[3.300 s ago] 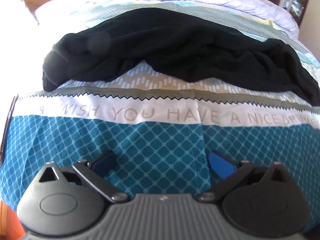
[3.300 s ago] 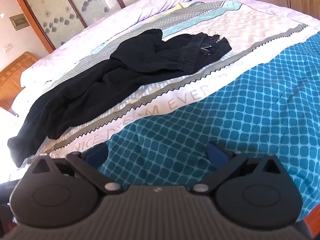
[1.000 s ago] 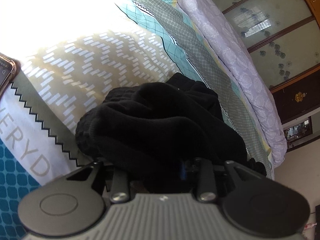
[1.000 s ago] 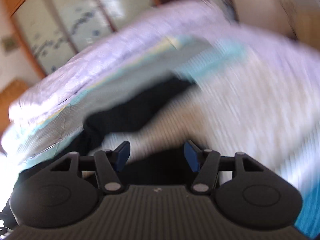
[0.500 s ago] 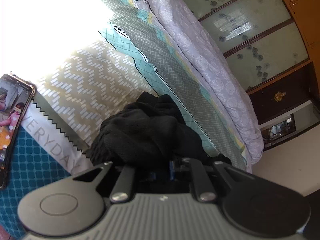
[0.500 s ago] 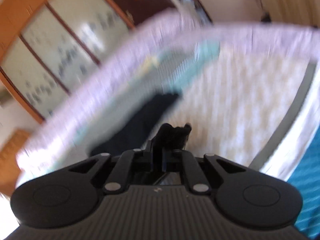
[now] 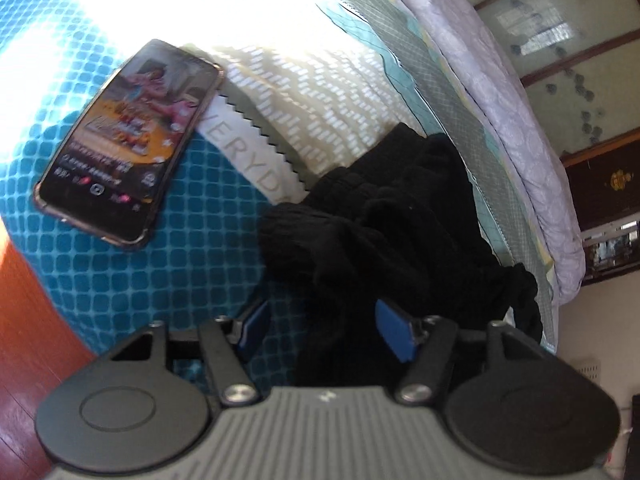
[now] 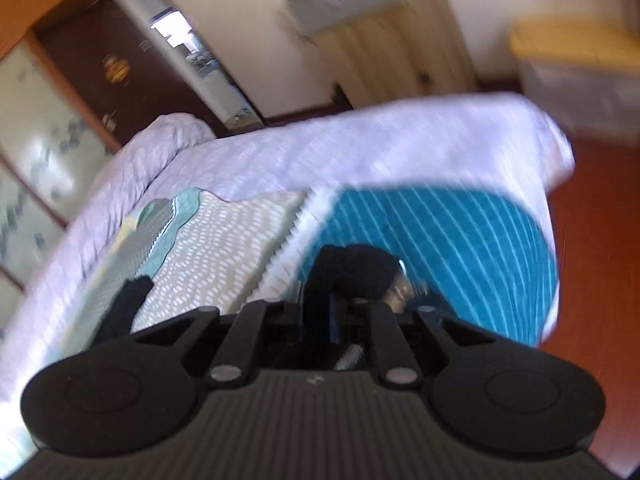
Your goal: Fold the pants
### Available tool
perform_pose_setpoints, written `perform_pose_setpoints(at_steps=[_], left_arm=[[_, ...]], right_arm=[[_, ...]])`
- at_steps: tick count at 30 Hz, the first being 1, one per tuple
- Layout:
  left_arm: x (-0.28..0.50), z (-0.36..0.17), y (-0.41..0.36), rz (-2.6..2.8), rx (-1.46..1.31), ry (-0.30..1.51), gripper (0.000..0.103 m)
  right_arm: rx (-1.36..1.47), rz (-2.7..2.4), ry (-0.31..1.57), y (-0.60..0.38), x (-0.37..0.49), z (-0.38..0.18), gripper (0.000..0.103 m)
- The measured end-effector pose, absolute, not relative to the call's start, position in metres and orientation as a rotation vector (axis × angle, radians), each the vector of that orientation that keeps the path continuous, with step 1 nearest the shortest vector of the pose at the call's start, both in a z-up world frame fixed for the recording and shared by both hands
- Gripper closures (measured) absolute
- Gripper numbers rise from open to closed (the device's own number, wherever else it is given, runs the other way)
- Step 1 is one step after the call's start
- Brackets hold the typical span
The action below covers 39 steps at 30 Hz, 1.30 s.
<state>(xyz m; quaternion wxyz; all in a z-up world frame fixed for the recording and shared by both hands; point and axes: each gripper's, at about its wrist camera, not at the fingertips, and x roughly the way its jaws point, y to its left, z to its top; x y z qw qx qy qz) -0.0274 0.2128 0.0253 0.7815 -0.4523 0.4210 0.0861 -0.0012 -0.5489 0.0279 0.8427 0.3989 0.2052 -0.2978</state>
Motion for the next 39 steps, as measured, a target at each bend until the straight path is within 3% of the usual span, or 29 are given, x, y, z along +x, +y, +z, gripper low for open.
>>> perform_pose_setpoints(at_steps=[1, 3, 7, 15, 16, 17, 19, 20, 26, 27, 28, 34, 39], left_arm=[[-0.032, 0.024, 0.217, 0.196, -0.987, 0.900, 0.040], [-0.036, 0.023, 0.221, 0.210, -0.984, 0.889, 0.038], [-0.022, 0.017, 0.210, 0.151, -0.953, 0.917, 0.025], [0.022, -0.001, 0.198, 0.139, -0.988, 0.917, 0.021], [0.022, 0.000, 0.200, 0.152, -0.997, 0.915, 0.027], [0.022, 0.003, 0.202, 0.162, -0.997, 0.904, 0.055], [0.016, 0.011, 0.208, 0.172, -0.968, 0.877, 0.081], [0.011, 0.017, 0.211, 0.170, -0.963, 0.857, 0.087], [-0.018, 0.052, 0.228, 0.153, -0.958, 0.771, 0.092], [-0.019, 0.055, 0.227, 0.157, -0.944, 0.774, 0.092], [-0.019, 0.058, 0.227, 0.161, -0.925, 0.778, 0.092], [0.000, 0.080, 0.231, 0.155, -0.912, 0.768, 0.093], [0.040, 0.135, 0.226, 0.083, -0.859, 0.702, 0.094]], right_arm=[[0.820, -0.650, 0.432, -0.546, -0.005, 0.028, 0.060], [0.755, -0.662, 0.440, -0.536, -0.011, 0.032, 0.054], [0.726, -0.664, 0.434, -0.536, -0.023, 0.028, 0.054], [0.762, -0.667, 0.416, -0.533, -0.055, 0.030, 0.054], [0.762, -0.662, 0.417, -0.531, -0.059, 0.032, 0.054], [0.763, -0.659, 0.417, -0.527, -0.064, 0.033, 0.054], [0.763, -0.649, 0.439, -0.523, -0.064, 0.030, 0.054], [0.767, -0.641, 0.457, -0.525, -0.061, 0.026, 0.054], [0.739, -0.656, 0.509, -0.518, -0.044, 0.001, 0.054], [0.710, -0.647, 0.515, -0.515, -0.040, 0.003, 0.066], [0.694, -0.619, 0.526, -0.512, -0.036, 0.006, 0.091], [0.636, -0.552, 0.357, -0.514, -0.015, 0.073, 0.092], [0.694, -0.466, 0.268, -0.540, 0.025, 0.139, 0.092]])
